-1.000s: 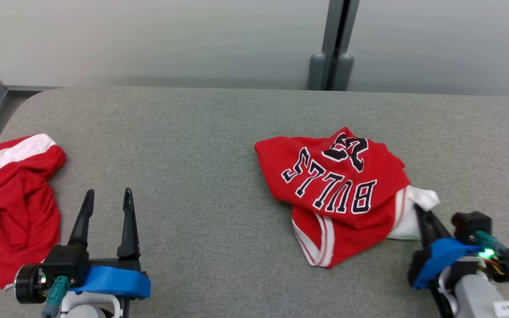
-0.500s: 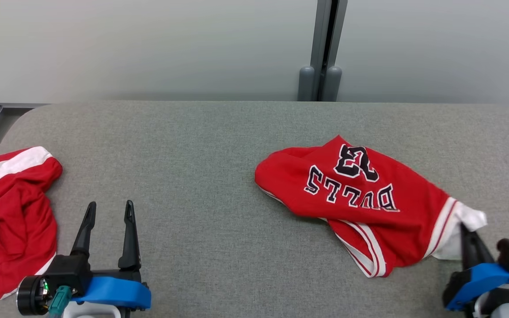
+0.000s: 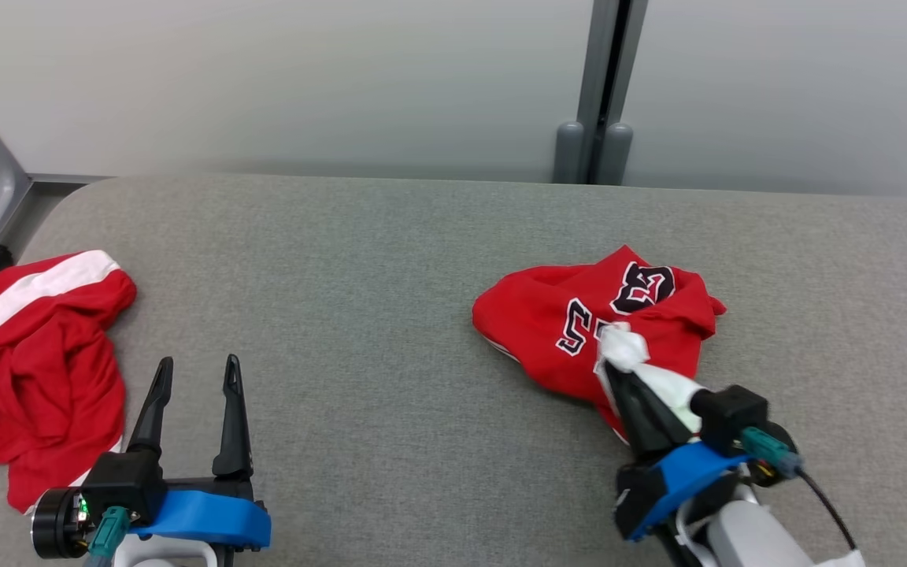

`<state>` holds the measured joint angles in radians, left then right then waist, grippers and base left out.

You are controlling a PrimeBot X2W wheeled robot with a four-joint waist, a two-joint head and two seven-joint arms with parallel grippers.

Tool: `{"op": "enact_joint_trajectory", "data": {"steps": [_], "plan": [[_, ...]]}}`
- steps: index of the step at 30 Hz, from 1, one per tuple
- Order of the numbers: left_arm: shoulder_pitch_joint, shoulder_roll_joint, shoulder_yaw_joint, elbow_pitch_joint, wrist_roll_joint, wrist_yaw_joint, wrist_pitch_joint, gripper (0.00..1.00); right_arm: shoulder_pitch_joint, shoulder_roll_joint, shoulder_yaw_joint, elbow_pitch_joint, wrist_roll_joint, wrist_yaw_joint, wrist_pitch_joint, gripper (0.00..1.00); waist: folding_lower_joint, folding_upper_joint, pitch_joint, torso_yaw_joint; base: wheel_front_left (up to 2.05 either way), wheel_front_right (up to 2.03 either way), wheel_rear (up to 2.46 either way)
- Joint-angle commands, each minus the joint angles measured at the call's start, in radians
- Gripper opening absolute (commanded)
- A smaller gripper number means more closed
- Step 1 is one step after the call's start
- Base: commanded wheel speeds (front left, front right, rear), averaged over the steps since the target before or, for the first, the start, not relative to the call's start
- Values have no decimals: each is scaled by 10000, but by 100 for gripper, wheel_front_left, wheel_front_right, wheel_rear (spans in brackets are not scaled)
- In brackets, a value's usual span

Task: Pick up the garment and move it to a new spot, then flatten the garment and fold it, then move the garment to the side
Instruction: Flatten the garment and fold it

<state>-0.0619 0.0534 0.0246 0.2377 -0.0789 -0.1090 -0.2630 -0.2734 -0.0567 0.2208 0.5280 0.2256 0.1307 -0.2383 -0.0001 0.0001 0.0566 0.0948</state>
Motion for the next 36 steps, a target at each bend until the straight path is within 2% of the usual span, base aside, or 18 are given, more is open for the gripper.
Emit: {"op": "enact_joint_trajectory", "data": {"steps": [1,9,14,15,22,32,36], "plan": [[-95,-10,43,-9,59,-22,-27,100,-320,56,606,-93,236,1,53,0,1,-1,43,138,0,0,0],[-269,-11,102,-3,104,-39,-27,100,-1371,54,3358,-482,2090,1,-138,0,1,-1,151,658,0,0,0],[-350,-10,143,-3,113,-51,-27,100,-1969,55,4557,-966,3183,1,-257,0,1,-1,249,830,0,0,0],[-417,4,164,28,115,-58,-27,100,-2188,55,4788,-1388,3554,1,-274,0,1,-1,279,860,0,0,0],[-510,-6,145,78,160,-39,-27,100,-2002,56,4971,-2767,3954,1,-274,0,1,-1,292,898,0,0,0],[-384,-21,171,56,6,41,-27,100,-1073,48,6030,-1526,4088,1,-276,0,1,-1,268,659,0,0,0],[-271,-26,194,91,-25,68,-27,100,-465,54,6124,-1011,4016,1,-277,0,1,-1,160,440,0,0,0]]}}
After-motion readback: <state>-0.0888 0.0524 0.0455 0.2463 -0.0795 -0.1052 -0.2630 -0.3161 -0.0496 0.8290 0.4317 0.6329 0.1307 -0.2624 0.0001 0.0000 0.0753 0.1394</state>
